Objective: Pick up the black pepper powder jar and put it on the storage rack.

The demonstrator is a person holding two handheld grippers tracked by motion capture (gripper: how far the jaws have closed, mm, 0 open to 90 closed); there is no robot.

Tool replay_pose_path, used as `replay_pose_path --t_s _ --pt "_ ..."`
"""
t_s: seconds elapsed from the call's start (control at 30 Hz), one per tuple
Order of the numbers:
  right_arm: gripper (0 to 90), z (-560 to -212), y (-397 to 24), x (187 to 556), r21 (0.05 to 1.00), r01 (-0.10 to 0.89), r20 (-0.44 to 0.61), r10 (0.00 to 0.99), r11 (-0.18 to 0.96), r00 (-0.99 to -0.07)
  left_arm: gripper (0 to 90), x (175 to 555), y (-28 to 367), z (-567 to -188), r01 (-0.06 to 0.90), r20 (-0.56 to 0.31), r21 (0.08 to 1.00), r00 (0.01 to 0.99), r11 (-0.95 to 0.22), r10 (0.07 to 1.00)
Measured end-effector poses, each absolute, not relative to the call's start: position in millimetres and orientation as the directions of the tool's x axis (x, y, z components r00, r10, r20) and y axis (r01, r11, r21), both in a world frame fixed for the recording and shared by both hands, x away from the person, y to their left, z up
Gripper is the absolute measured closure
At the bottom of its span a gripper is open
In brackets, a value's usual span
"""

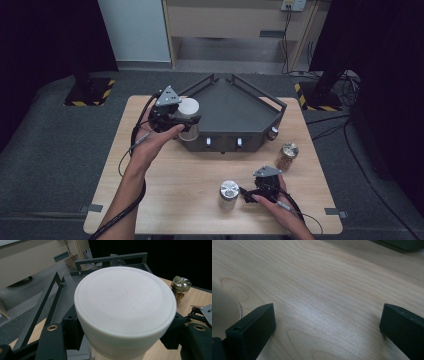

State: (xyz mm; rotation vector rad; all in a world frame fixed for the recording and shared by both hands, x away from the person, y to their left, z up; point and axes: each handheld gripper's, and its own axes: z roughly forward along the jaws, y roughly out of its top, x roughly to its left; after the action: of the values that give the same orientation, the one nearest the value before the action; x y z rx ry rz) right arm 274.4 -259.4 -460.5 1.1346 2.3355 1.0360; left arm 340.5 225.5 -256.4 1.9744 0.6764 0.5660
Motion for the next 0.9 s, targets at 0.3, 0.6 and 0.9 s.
replay_pose_path --t_s 0.3,0.6,0.9 --pt "0.6 -461 -259 274 0.739 0.532 0.008 0.783 0.414 -0.622 32.9 351 217 -250 0.224 0.119 0.883 0.744 -0.413 0.657" --pt "0.6 -460 -259 274 0.738 0.531 0.007 0.783 0.416 -0.622 32.9 365 209 -251 0.219 0.112 0.891 0.742 -0.397 0.661" --pt "0.6 -460 -260 274 0.739 0.529 0.005 0.782 0.417 -0.623 32.9 379 198 -251 0.216 0.107 0.897 0.739 -0.385 0.665"
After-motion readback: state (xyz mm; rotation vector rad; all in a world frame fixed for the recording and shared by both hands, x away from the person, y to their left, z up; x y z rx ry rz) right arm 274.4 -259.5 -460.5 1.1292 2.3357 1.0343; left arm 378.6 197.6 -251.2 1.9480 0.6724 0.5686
